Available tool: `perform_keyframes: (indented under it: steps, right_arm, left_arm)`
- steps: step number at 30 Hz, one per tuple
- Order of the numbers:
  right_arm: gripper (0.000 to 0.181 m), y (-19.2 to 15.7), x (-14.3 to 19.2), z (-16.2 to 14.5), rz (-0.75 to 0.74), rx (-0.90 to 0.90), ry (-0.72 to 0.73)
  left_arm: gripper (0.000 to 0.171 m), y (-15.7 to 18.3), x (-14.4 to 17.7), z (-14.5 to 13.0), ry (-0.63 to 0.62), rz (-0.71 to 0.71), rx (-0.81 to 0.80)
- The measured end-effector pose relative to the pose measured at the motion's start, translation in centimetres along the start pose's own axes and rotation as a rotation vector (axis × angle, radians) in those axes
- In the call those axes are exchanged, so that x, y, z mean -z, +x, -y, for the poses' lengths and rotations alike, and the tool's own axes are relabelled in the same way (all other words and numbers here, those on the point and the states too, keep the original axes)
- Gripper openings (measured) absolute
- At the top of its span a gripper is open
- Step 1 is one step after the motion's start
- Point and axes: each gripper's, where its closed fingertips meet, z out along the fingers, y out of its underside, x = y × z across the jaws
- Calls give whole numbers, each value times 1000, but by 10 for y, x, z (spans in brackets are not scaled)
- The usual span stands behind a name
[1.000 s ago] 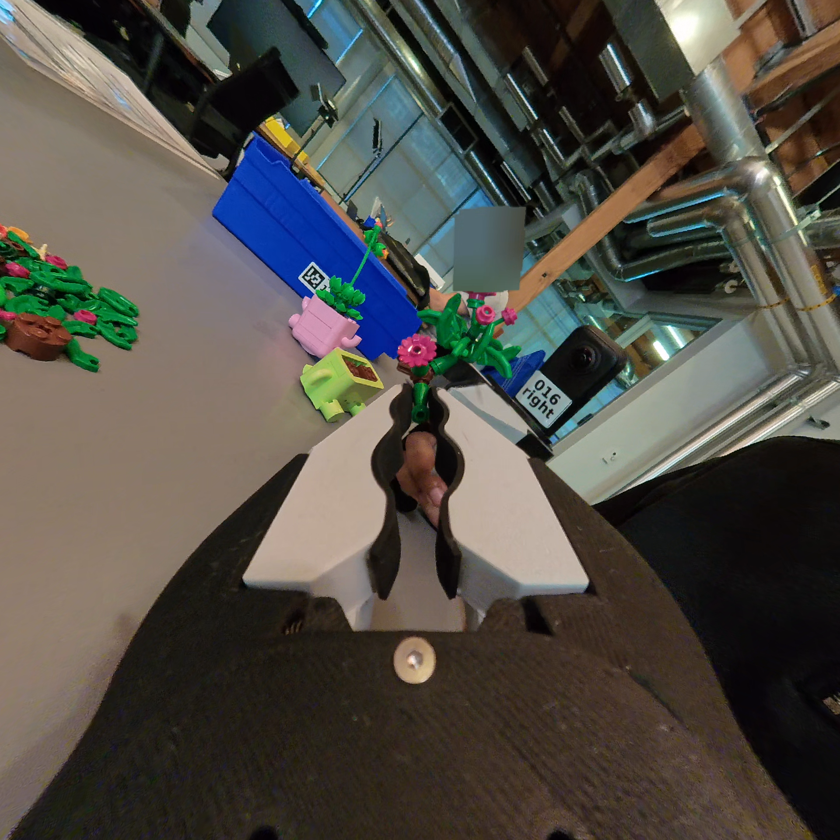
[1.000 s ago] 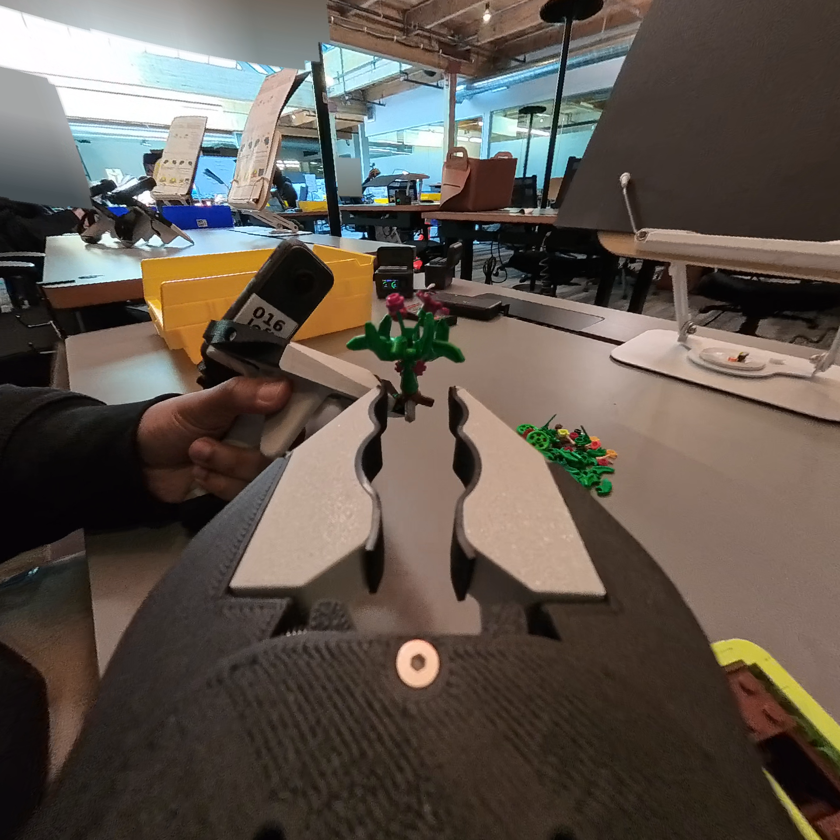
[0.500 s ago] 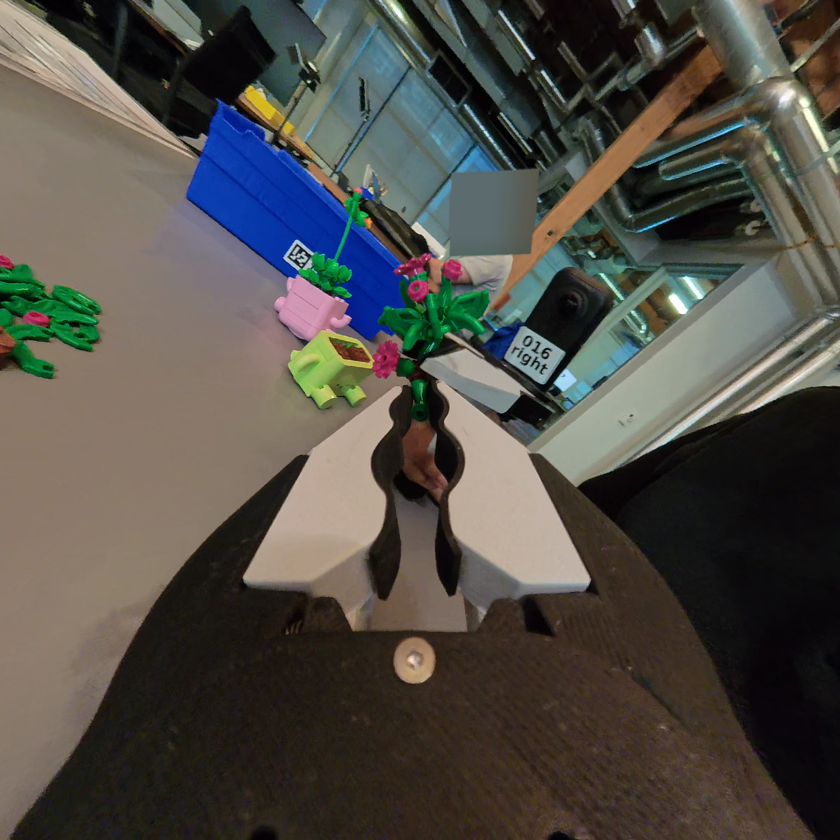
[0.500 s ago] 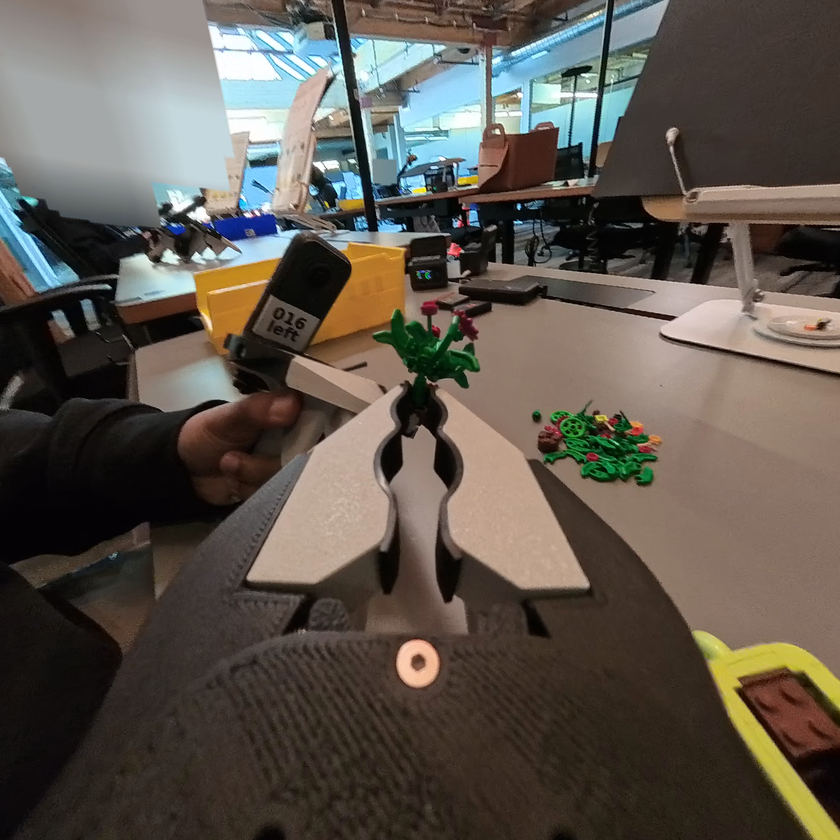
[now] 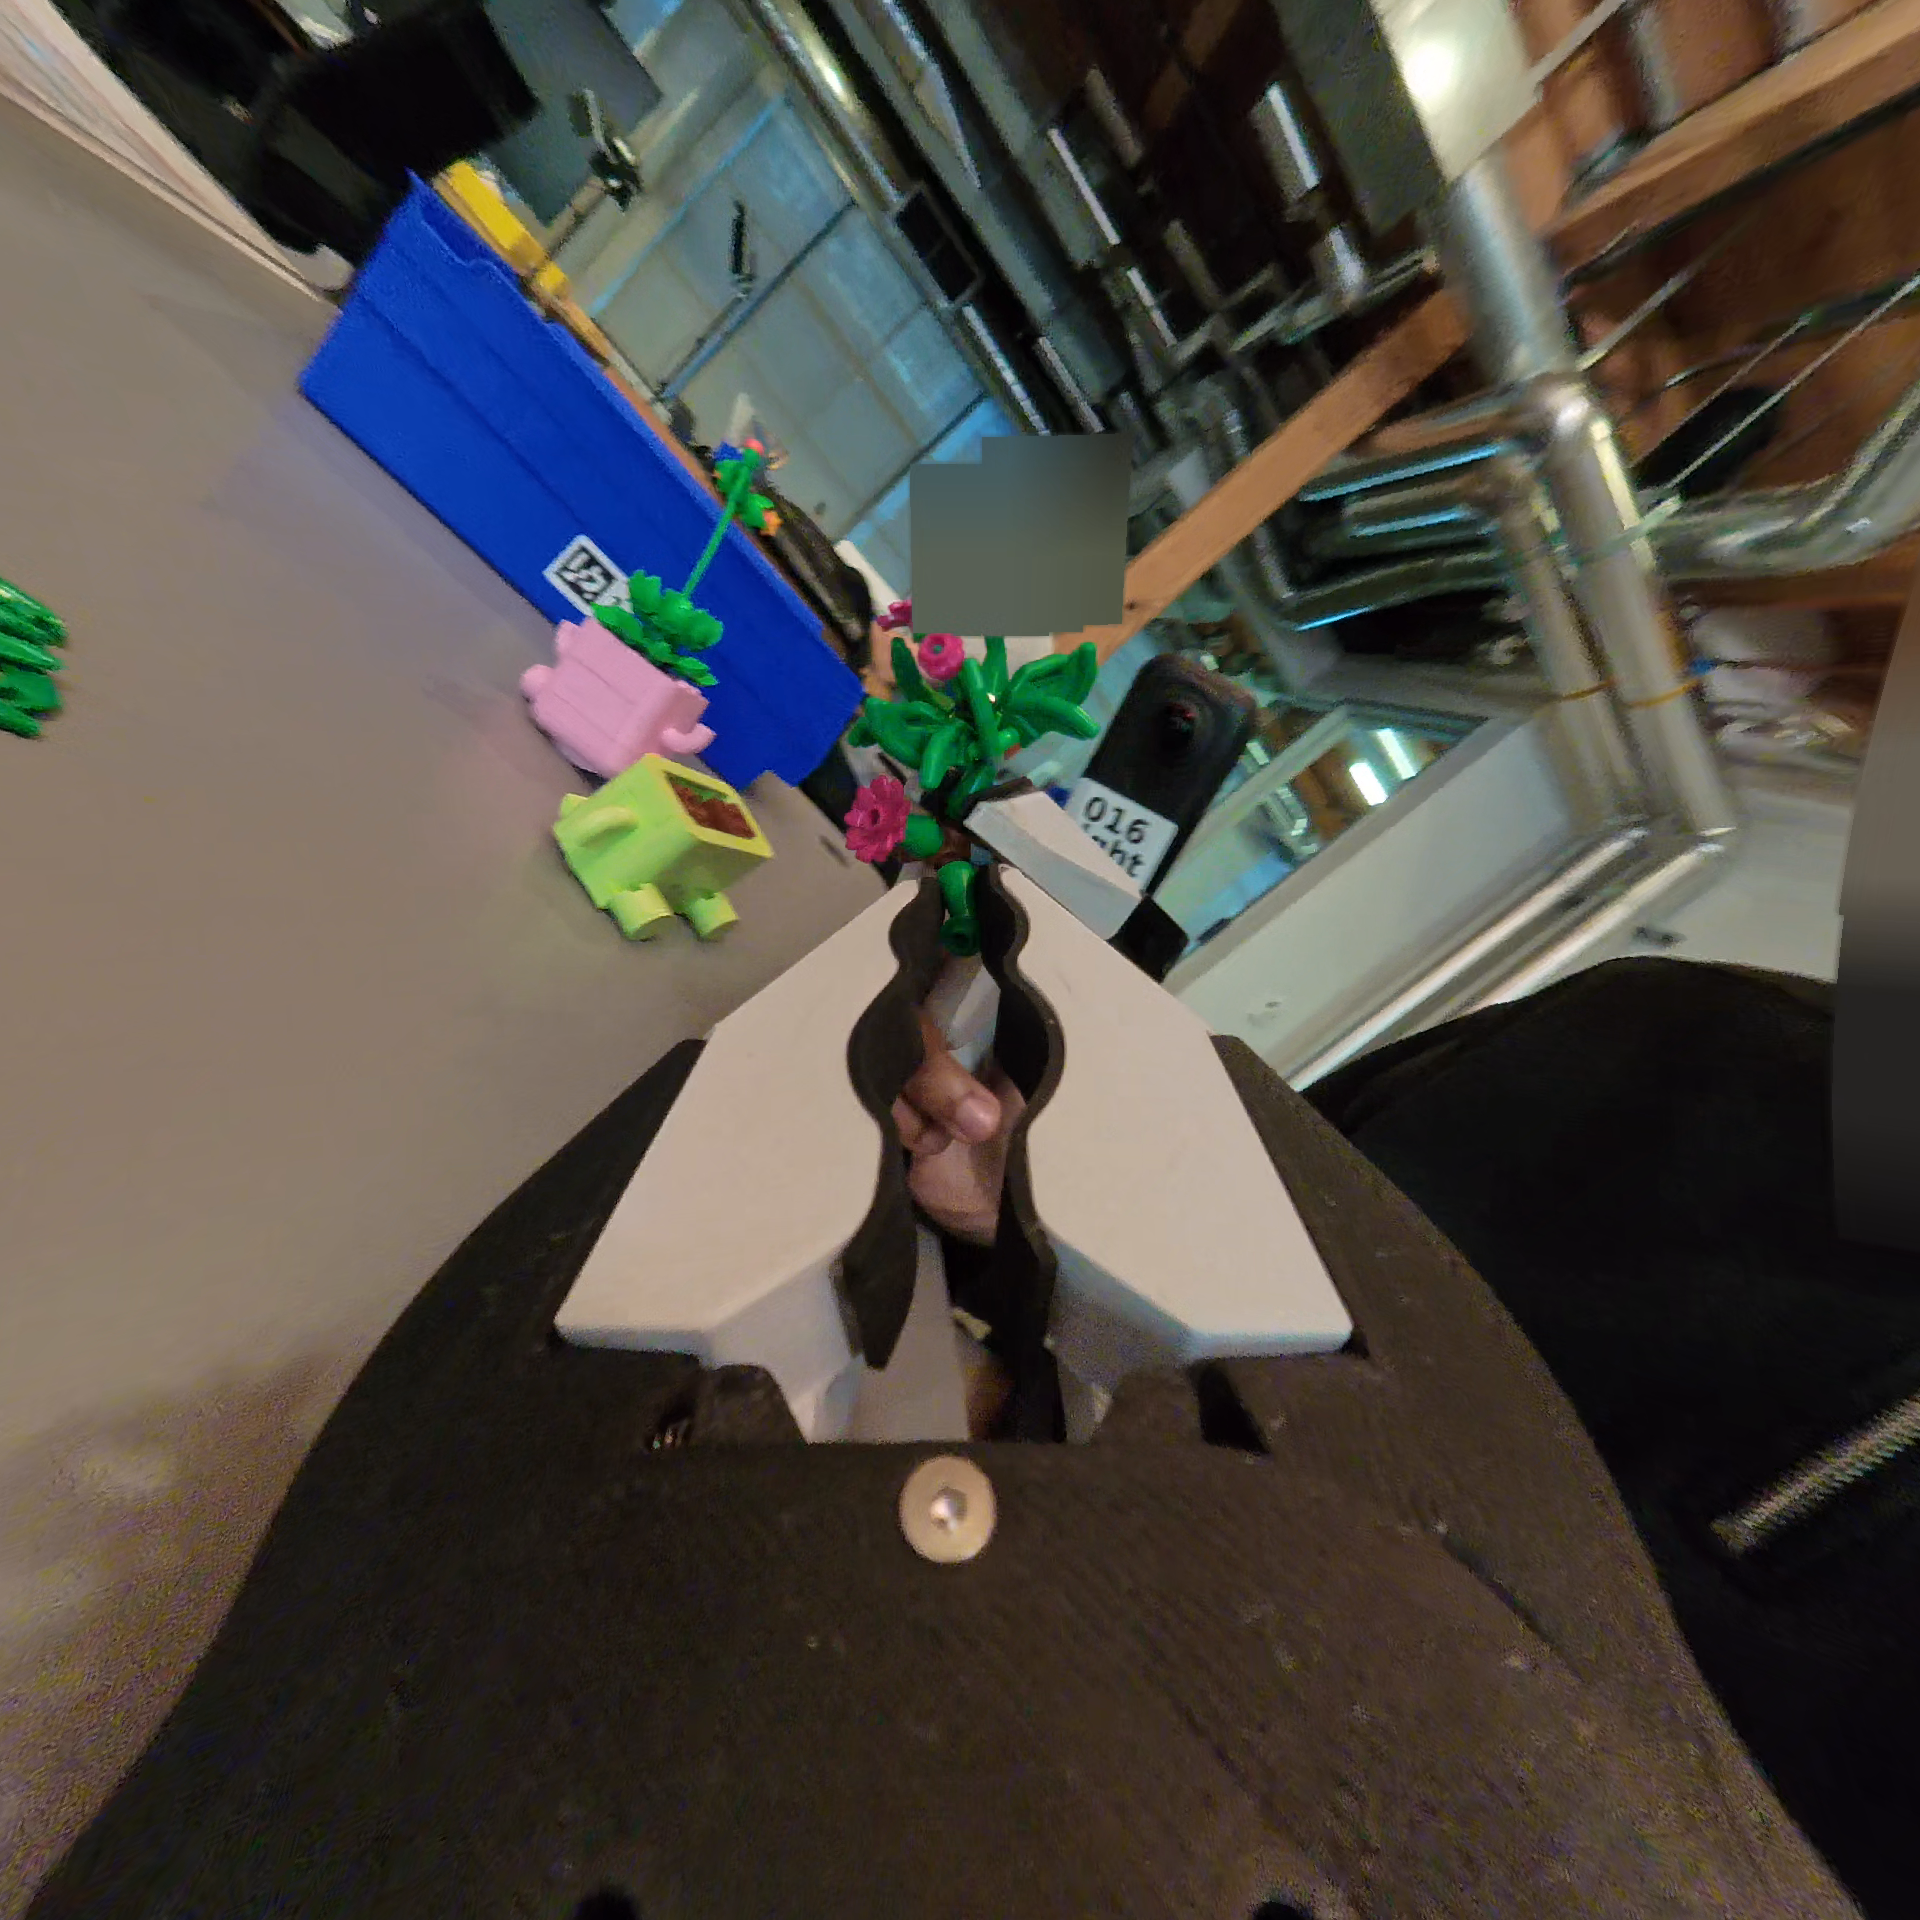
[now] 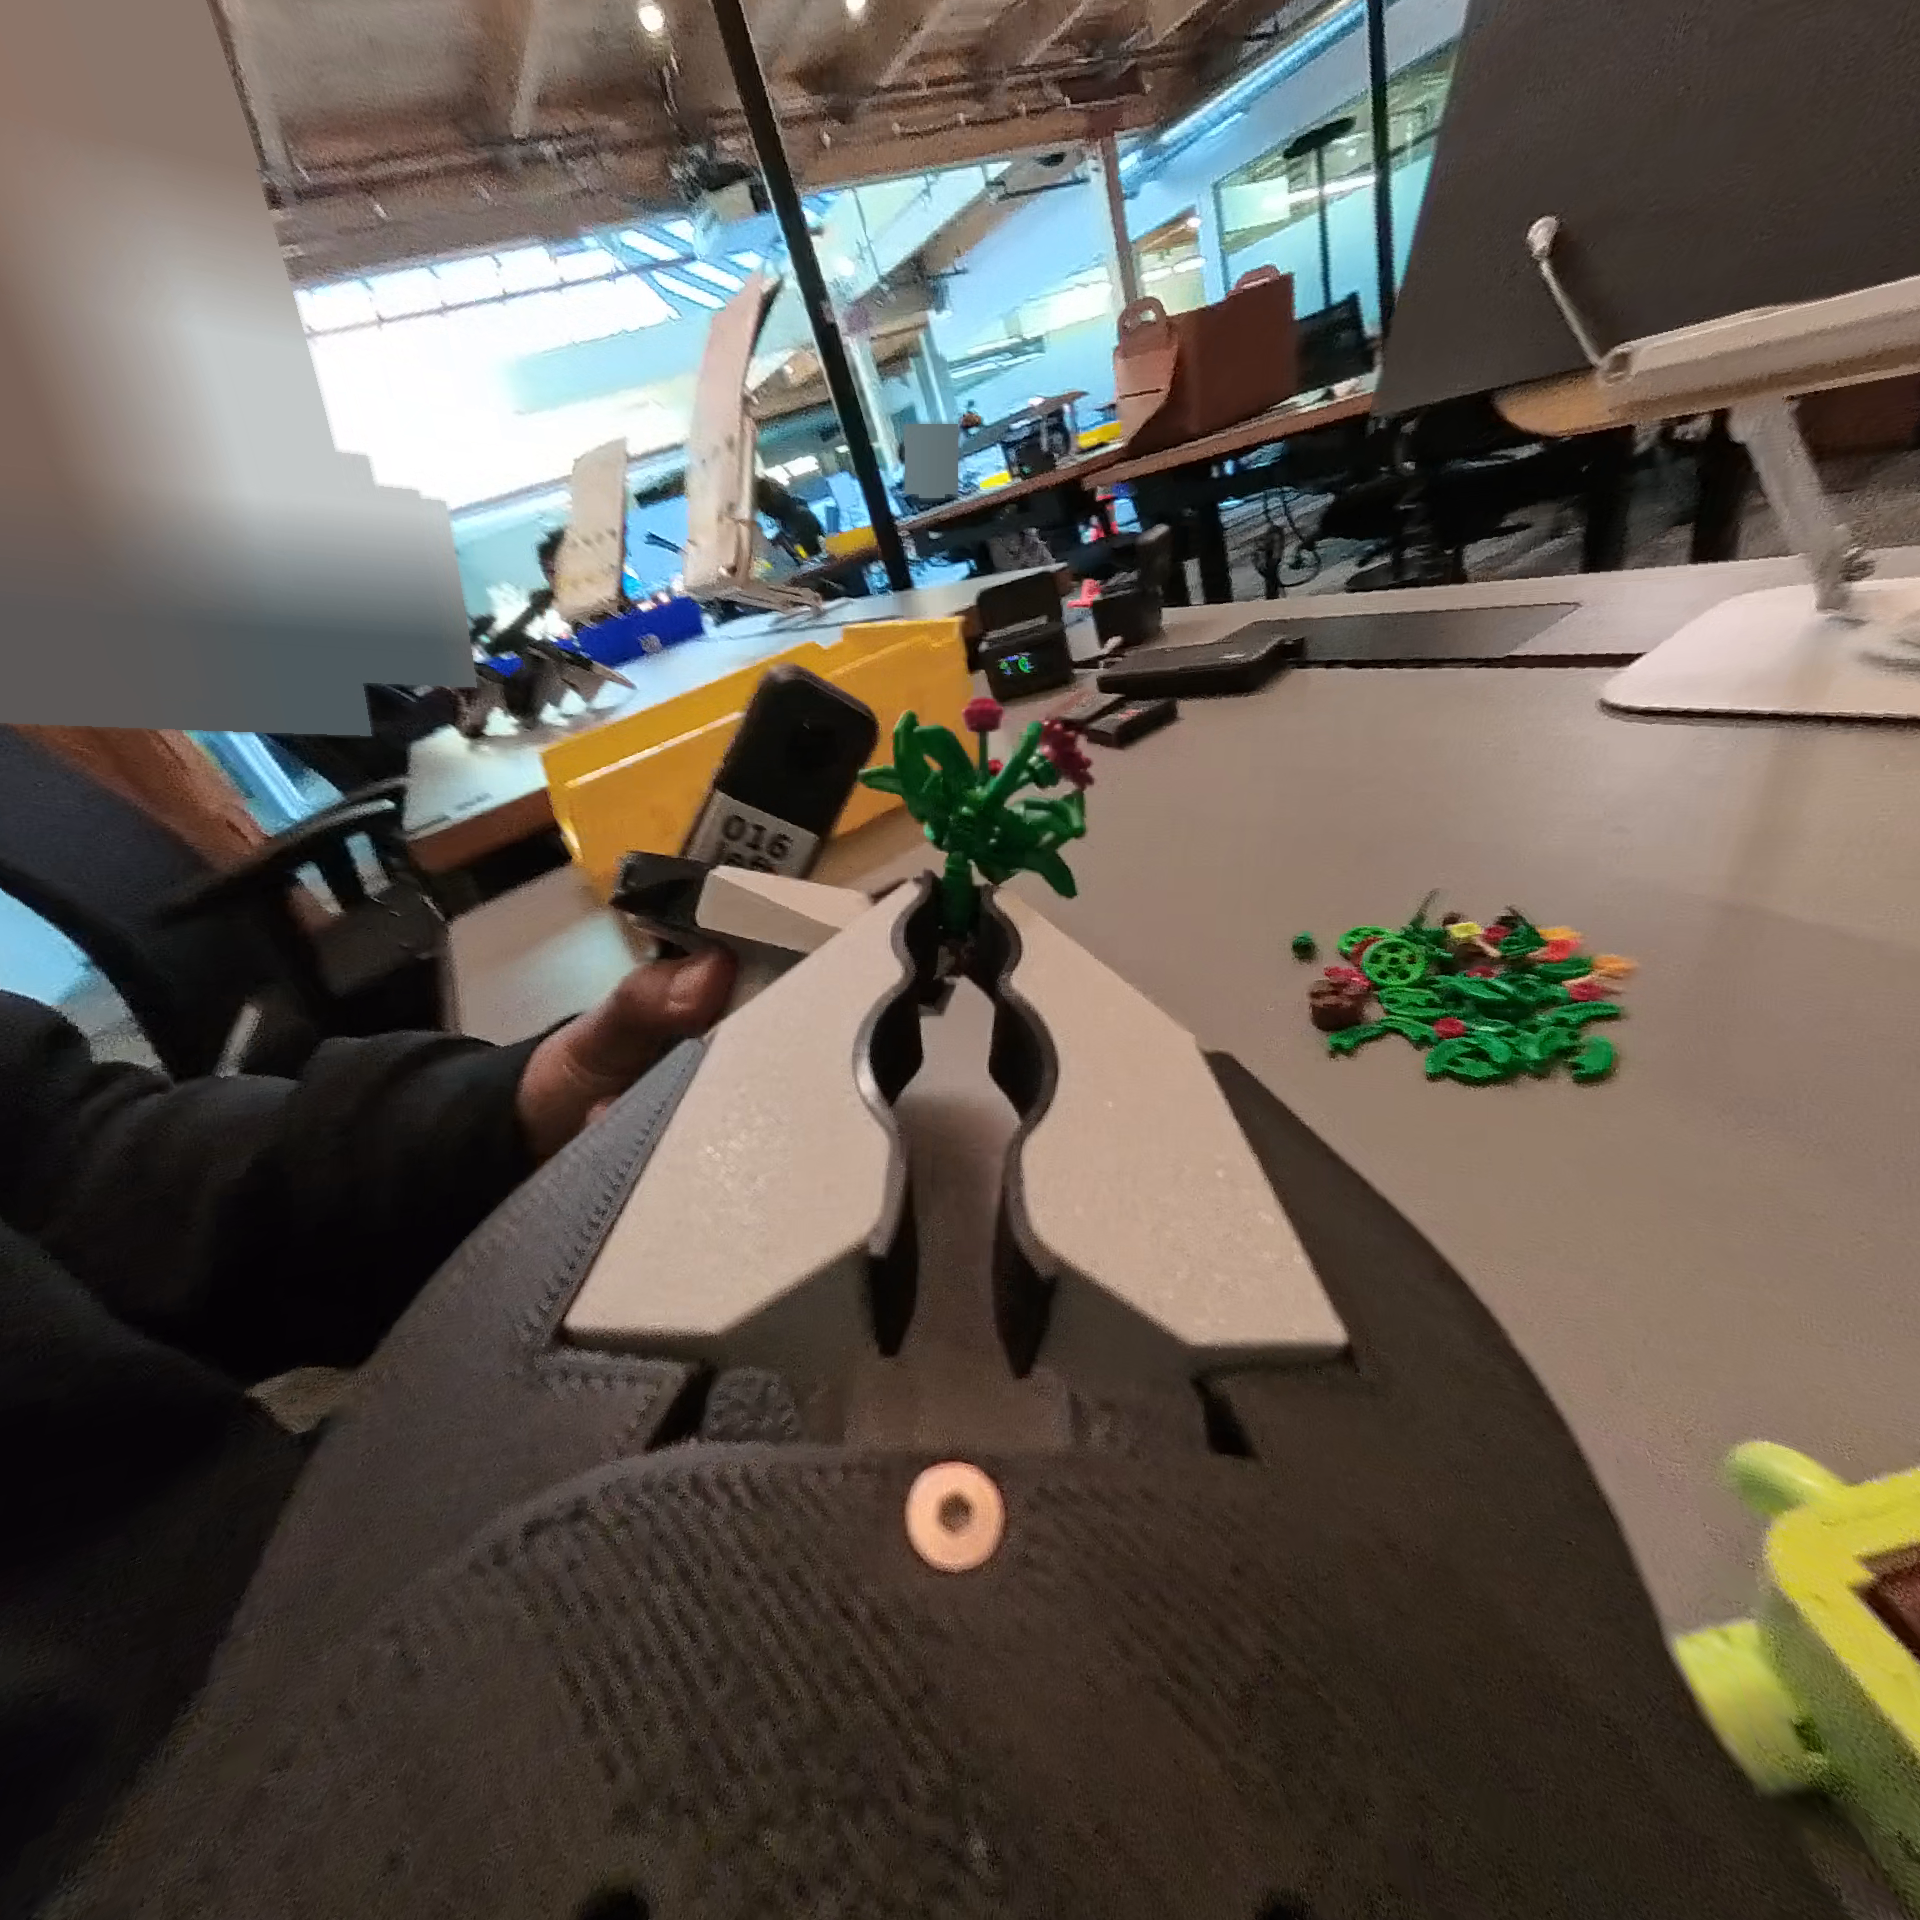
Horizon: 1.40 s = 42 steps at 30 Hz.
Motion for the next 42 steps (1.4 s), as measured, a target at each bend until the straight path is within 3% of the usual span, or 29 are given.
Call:
perform_keyframes:
  steps: [3, 7, 10, 16, 21, 25, 30, 34, 36, 38, 42]
  right_arm:
    - [4, -2, 0, 2, -2, 3, 0]
    - [4, 8, 0, -6, -177, 226, -88]
    - [4, 6, -1, -3, -197, 252, -82]
    - [4, 3, -3, -2, -137, 143, -57]
    - [5, 9, -3, -7, -258, 326, -113]
    - [5, 8, -3, -4, -287, 384, -116]
    - [4, 7, -4, -3, -210, 209, -77]
    - [5, 29, 8, 4, -241, 37, -9]
    - [4, 52, 30, 22, -245, -79, 78]
    - [5, 53, 36, 27, -257, -42, 73]
    - [5, 31, 12, 6, -250, 117, -65]
  left_arm:
    - [3, 2, 1, 1, 10, -29, 33]
    - [3, -11, 1, 0, -17, 186, -159]
    - [3, -8, 2, 3, -15, 216, -204]
    - [2, -2, 4, 2, 27, -4, 103]
    - [3, -13, 5, 2, -32, 230, -160]
    - [2, -12, 5, 4, 0, 215, -108]
    - [2, -6, 4, 5, 75, 32, 119]
    - [2, -8, 6, 2, -15, 179, -130]
    - [1, -3, 14, 16, 56, 163, -91]
    - [1, -13, 22, 19, 79, 180, -70]
    - [1, -8, 24, 24, 92, 153, -136]
